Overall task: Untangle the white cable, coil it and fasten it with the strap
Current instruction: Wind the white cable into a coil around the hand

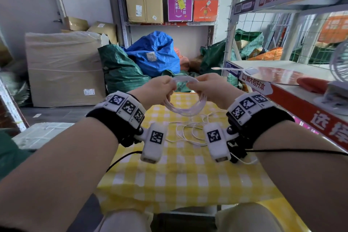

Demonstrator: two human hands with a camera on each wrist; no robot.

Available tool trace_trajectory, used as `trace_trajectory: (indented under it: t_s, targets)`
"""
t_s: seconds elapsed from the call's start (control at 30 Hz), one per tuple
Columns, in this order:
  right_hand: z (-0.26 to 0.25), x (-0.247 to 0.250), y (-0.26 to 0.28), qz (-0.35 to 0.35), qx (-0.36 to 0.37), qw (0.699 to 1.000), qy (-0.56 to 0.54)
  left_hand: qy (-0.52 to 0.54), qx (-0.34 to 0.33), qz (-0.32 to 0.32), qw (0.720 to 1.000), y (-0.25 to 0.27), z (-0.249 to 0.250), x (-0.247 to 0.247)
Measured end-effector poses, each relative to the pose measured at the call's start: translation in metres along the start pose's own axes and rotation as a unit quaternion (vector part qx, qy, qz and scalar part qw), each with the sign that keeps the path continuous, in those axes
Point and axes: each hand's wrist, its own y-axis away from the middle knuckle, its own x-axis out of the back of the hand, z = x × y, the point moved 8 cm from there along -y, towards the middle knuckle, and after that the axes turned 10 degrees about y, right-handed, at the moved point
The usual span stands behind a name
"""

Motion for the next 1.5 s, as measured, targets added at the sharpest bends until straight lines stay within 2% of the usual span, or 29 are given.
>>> trace_trajectory:
  t_s: [0.1,0.2,0.27,0.33,0.43,0.57,0.67,0.77,0.9,1.07,1.2,1.3,1.4,1.5]
  targets:
    - [0.003,-0.001,0.0,-0.024,-0.03,0.985,-0.17,0.119,0.024,0.0,0.993,0.003,-0.002,0.003]
    - [-0.003,-0.011,0.002,-0.064,-0.039,0.962,-0.263,0.087,0.067,-0.058,0.992,0.005,-0.009,-0.001]
    - [-0.006,-0.014,0.003,-0.068,-0.033,0.97,-0.23,0.04,0.092,-0.101,0.99,0.008,-0.014,-0.004]
    - [-0.009,-0.017,0.004,-0.074,-0.019,0.986,-0.148,0.006,0.086,-0.115,0.99,0.008,-0.012,-0.004]
    - [-0.017,-0.026,0.006,-0.081,0.013,0.996,-0.02,0.069,0.063,-0.1,0.991,0.006,0.0,-0.006]
    - [-0.027,-0.027,0.006,-0.049,0.036,0.998,0.027,0.127,0.079,-0.088,0.985,0.005,0.004,-0.013]
    - [-0.024,-0.021,0.004,-0.022,0.027,0.999,-0.012,0.176,0.098,-0.06,0.978,0.004,0.002,-0.008]
    - [-0.014,-0.015,0.003,-0.004,0.008,0.996,-0.088,0.269,0.088,-0.02,0.959,-0.001,-0.001,0.002]
    - [-0.004,-0.013,0.001,-0.017,-0.023,0.988,-0.151,0.382,0.068,0.01,0.922,-0.002,-0.004,0.012]
    - [0.003,-0.019,0.006,-0.048,-0.081,0.985,-0.146,0.473,0.048,0.034,0.879,-0.004,-0.002,0.015]
    - [0.003,-0.031,0.014,-0.121,-0.106,0.979,-0.128,0.51,0.033,0.044,0.858,-0.006,-0.001,0.018]
    - [0.004,-0.038,0.018,-0.155,-0.131,0.963,-0.178,0.532,0.023,0.045,0.845,-0.005,-0.001,0.017]
    - [0.002,-0.039,0.016,-0.139,-0.13,0.944,-0.269,0.547,0.026,0.034,0.836,-0.003,-0.002,0.01]
    - [0.002,-0.037,0.012,-0.093,-0.131,0.921,-0.355,0.536,0.037,0.015,0.843,0.0,-0.004,0.004]
